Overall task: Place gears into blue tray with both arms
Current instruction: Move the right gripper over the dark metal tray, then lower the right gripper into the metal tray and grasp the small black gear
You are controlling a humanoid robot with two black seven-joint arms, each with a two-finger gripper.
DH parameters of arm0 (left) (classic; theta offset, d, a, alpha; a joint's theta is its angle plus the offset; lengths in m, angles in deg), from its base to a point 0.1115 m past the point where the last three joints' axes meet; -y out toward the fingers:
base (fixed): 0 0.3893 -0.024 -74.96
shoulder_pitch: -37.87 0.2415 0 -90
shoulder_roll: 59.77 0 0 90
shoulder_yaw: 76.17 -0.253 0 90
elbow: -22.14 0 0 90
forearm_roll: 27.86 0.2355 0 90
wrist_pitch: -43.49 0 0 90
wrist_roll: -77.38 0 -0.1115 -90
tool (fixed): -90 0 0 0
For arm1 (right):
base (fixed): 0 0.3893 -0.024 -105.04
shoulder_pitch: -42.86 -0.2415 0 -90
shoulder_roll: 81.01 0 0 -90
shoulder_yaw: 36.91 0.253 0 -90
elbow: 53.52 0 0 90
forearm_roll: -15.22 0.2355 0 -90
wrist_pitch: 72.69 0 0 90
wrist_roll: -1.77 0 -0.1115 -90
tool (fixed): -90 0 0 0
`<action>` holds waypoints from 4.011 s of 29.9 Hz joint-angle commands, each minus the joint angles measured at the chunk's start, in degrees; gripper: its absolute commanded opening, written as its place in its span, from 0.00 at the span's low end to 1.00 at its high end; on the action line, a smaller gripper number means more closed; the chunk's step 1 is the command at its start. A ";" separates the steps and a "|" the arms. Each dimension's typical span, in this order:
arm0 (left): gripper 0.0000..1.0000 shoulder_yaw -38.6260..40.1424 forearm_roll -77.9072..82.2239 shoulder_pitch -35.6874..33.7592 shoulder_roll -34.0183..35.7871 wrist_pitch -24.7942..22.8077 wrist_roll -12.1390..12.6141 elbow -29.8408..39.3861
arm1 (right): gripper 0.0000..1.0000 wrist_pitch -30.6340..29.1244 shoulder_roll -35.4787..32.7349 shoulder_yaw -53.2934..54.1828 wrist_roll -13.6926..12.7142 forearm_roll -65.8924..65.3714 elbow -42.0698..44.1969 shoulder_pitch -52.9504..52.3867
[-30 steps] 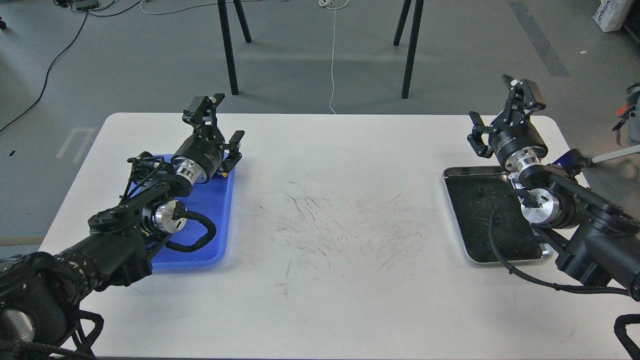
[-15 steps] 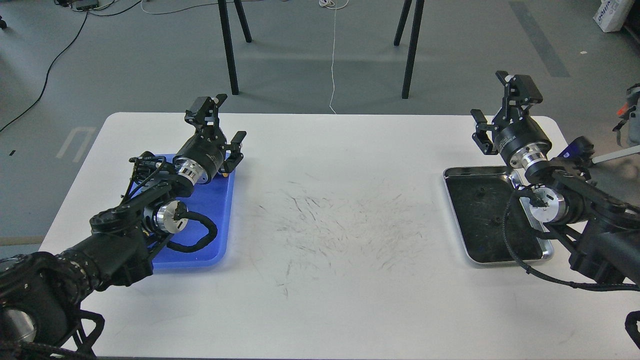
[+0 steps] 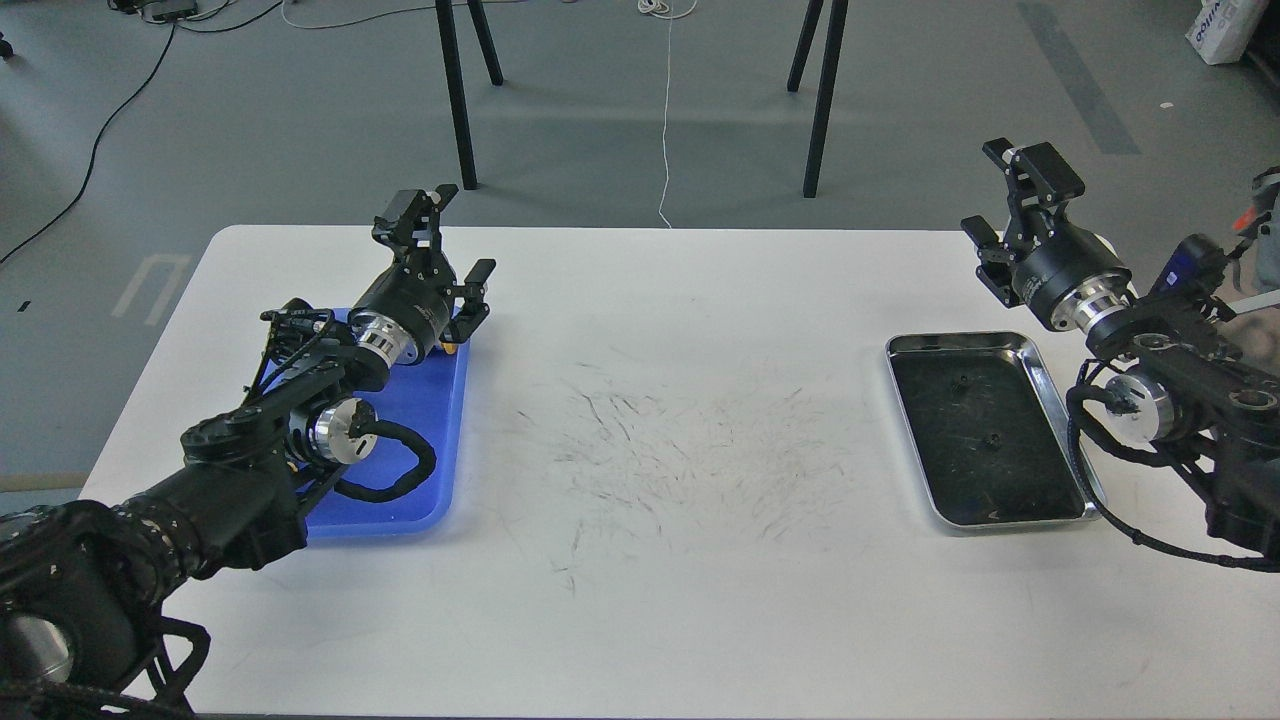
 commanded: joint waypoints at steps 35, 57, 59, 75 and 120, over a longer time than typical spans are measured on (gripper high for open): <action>1.00 -0.09 0.17 0.08 -0.45 0.06 0.00 0.17 | 0.99 -0.69 -5.17 -35.47 0.00 -38.55 0.11 -18.74; 1.00 -0.09 1.31 0.61 -0.62 0.06 0.00 0.26 | 0.99 -2.10 -5.09 -47.24 0.00 -45.05 1.34 -21.82; 1.00 -0.09 1.84 0.61 -0.63 0.06 0.00 0.35 | 0.99 -2.10 -5.00 -48.48 0.00 -45.32 1.34 -21.82; 1.00 -0.09 3.16 0.70 -0.63 -0.64 0.00 0.44 | 0.96 -2.18 -1.83 -52.70 0.00 -45.23 7.66 -18.30; 1.00 -0.18 3.16 0.44 -0.45 -0.55 0.00 -0.18 | 0.38 -2.10 5.02 -52.79 0.00 -45.32 16.37 -13.55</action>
